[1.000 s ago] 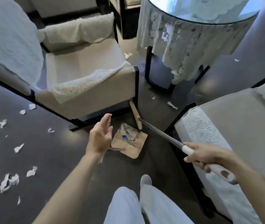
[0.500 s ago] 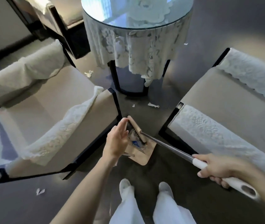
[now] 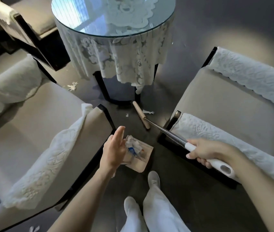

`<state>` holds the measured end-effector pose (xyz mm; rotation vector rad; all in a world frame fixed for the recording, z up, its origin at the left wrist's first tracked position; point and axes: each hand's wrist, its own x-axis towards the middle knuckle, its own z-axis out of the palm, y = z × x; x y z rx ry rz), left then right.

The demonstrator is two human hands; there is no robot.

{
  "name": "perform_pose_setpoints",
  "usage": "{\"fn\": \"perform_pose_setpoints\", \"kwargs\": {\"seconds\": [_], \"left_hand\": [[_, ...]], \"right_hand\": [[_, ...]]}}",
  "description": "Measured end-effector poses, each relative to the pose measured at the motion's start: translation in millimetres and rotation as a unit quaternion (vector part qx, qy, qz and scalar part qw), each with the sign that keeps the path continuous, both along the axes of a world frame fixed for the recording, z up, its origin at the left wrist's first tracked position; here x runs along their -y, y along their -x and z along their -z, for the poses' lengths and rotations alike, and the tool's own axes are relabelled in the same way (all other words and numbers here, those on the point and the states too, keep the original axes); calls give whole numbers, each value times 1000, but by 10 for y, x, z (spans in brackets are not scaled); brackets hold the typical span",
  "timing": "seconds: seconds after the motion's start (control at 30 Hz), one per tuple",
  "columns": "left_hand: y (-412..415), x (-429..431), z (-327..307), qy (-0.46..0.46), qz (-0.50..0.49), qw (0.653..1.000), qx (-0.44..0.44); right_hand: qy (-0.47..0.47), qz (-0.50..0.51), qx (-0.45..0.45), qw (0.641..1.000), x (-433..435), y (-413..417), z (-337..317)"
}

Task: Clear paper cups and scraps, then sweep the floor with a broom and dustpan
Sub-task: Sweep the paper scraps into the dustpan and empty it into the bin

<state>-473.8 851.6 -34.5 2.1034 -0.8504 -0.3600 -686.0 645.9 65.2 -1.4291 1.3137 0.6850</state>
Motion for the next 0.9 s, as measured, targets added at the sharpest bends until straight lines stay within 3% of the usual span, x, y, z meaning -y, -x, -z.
{"fn": "perform_pose_setpoints", "kwargs": {"seconds": [0.33, 0.57, 0.9], "left_hand": [[-404, 585, -8, -23, -40, 999, -9], [-513, 685, -13, -24, -32, 999, 4], [-502, 772, -66, -19, -49, 998, 25]], "right_hand": [[32, -37, -29, 998, 1060, -775, 267], [46, -155, -68, 985, 1201, -1170, 591], [-48, -97, -37, 993, 1190, -935, 293]]}}
